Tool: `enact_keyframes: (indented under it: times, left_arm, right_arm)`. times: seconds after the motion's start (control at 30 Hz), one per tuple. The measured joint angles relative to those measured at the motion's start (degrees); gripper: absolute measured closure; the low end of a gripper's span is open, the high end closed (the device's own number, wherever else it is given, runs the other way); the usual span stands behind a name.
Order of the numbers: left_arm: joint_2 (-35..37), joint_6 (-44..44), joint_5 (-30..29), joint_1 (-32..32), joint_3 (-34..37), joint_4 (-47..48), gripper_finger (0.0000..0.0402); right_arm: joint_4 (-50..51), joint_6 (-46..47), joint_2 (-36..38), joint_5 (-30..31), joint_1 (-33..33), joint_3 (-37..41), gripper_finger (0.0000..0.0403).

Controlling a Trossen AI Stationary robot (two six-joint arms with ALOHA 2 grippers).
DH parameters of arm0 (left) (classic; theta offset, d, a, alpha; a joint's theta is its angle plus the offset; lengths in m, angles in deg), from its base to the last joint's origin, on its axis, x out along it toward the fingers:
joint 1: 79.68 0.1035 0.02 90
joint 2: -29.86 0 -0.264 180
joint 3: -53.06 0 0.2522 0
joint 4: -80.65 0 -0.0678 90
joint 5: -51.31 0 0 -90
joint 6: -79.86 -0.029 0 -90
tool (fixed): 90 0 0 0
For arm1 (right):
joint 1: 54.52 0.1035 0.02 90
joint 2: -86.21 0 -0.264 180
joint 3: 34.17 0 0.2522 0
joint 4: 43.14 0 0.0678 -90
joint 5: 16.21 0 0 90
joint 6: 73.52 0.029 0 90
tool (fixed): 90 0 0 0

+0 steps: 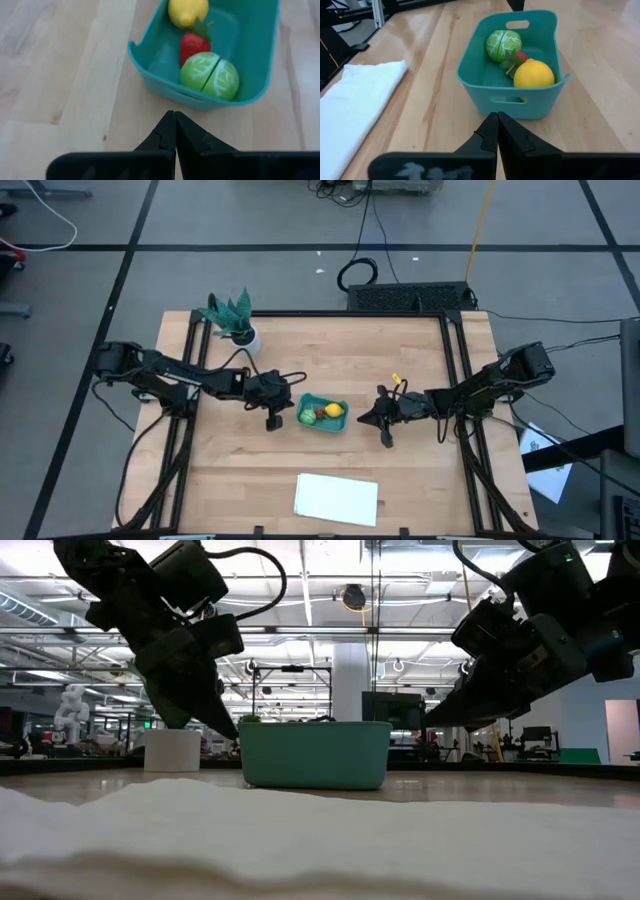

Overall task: Pick and placing Produce into tupperware
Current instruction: Adjust the blue bin

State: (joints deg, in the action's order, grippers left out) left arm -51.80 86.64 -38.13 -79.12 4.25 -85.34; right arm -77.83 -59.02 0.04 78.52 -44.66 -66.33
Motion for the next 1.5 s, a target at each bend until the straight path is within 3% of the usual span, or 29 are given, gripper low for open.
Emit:
enact_keyframes:
  times: [0.4, 1.5]
  left_arm:
    - [-4.66, -0.23, 1.82, -0.04, -0.15, -6.43, 0.0401]
    - [-4.73, 0.51, 1.92, -4.94, -0.15, -10.42, 0.0400]
  right_arm:
    - [0.73, 0.44, 0.00, 1.45, -0.06, 0.00, 0.0403]
    - [1.16, 0.87, 0.00, 1.68, -0.17, 0.00, 0.0403]
